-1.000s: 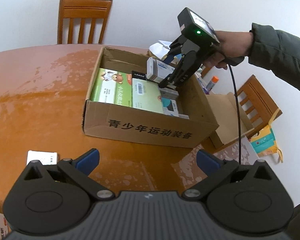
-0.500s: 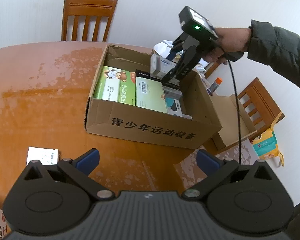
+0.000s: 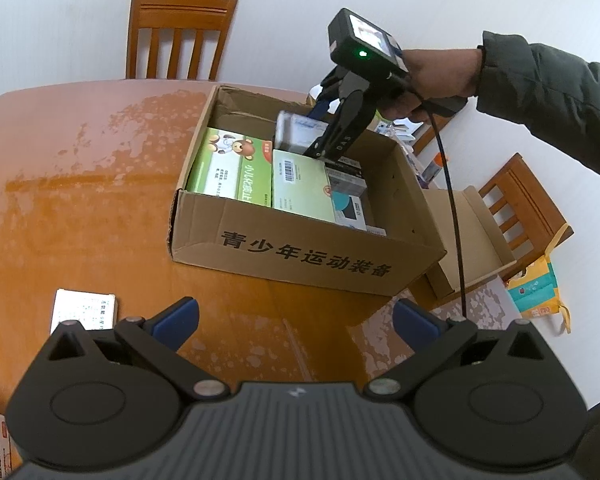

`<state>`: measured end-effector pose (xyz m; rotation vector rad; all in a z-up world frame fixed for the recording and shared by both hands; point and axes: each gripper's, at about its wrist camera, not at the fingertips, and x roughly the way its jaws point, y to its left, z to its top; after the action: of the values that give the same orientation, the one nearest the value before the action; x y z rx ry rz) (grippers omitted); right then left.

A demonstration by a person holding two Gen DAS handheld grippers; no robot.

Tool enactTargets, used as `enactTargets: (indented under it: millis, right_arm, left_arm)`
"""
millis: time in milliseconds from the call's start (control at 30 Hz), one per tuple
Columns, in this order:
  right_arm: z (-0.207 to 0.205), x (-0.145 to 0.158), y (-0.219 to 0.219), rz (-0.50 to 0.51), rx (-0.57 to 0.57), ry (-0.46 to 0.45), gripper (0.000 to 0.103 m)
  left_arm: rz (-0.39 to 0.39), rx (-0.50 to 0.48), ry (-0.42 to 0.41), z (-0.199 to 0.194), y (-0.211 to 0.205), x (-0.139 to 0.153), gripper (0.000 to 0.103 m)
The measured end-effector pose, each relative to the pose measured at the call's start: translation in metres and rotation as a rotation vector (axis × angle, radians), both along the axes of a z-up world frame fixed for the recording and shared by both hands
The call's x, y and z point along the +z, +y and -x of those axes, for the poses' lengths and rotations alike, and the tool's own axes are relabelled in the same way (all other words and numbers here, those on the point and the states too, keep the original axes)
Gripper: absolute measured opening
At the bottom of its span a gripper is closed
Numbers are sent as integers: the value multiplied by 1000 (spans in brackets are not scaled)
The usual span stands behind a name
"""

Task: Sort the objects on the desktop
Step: 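Lower the orange-striped box into the cardboard box and open the right gripper, then move the right gripper over the boxes packed inside the cardboard box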

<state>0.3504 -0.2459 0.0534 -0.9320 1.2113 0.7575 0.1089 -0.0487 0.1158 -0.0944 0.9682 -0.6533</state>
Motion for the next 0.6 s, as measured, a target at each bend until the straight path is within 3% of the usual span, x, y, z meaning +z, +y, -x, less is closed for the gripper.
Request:
enactTargets:
  millis: [233,300,333,367,467,600]
  right_arm:
    - [8,19,-10,-32,-27,-12,76]
    - [15,36,-21,-66,-86,-29,88]
    - [22,45,-28,-77,-128,-63,103]
    - [30,52,-34,-86,-158,-98,103]
    - [58,63,-51,-116,-237,-91,103]
    - [93,60,-58,-149,-294,-85,103]
  left_arm:
    - [2,8,-3,0,0,0,103]
    - [7,9,-6,0,0,0,103]
    - [10,9,-7,0,-1,0,103]
    - [13,9,-6,0,-1,0,103]
    - [19,-2,-2,0,-4,0,103]
    - [27,-29,2,2,-12,2,103]
